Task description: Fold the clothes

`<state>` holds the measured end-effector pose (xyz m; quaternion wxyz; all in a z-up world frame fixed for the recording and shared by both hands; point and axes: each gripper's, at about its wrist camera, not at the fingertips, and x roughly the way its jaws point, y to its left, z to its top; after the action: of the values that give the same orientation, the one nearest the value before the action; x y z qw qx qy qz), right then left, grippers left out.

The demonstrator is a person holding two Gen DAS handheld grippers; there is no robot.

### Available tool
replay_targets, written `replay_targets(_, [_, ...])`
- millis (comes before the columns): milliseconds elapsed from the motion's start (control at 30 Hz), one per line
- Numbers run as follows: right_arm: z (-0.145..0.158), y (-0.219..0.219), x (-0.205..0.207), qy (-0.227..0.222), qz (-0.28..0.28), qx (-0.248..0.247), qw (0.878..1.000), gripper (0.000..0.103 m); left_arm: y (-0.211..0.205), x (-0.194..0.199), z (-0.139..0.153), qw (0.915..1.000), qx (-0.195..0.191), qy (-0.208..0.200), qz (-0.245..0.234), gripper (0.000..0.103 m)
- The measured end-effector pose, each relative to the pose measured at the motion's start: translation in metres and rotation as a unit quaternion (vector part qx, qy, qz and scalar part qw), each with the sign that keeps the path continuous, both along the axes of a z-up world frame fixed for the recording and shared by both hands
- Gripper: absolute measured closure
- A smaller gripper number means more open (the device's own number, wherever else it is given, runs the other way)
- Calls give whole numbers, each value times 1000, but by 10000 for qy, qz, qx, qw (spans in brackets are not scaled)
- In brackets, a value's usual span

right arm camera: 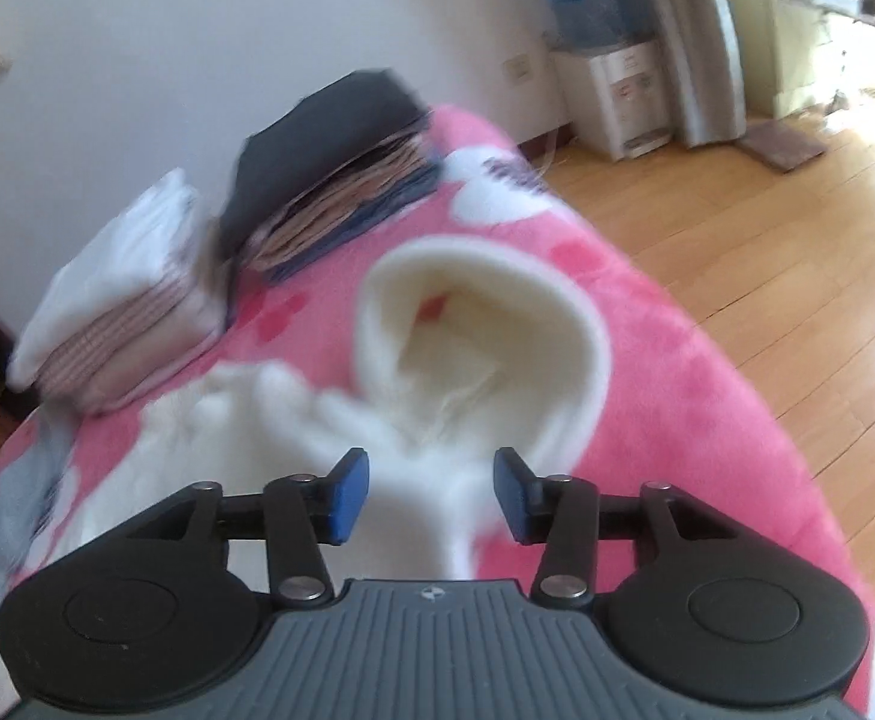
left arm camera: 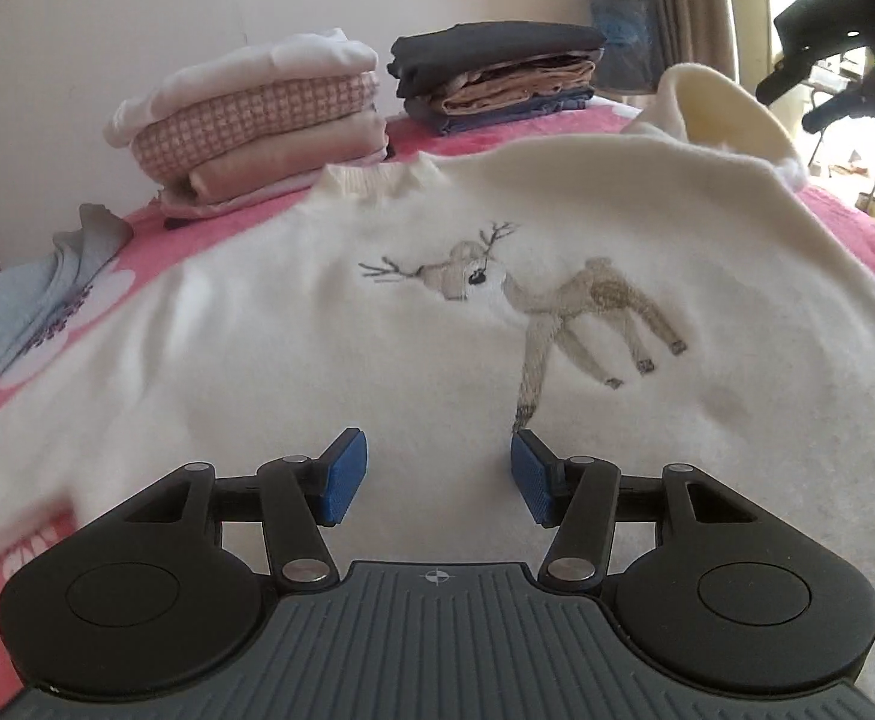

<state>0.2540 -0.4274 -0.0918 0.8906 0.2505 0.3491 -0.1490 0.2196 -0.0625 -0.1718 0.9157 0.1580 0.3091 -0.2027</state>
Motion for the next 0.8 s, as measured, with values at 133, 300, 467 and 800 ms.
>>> replay_targets(133, [-5,-8,31,191,-5,-1208,9925,42,2,-1,-5,9999,-106,-44,64,49])
replay_targets(300, [-15,19,77,609,914,-3094,9446,38,5,-1,-9,9993,-292,-62,237,41])
replay_targets(467, [-39,55,115,1199,1853,-4362,8724,35,10,0,-12,9977,-517,-65,442,32])
replay_targets(800, [-58,72,143,1405,1915,-4445,8637,88,13,0,-15,9959,-610,-104,654,19])
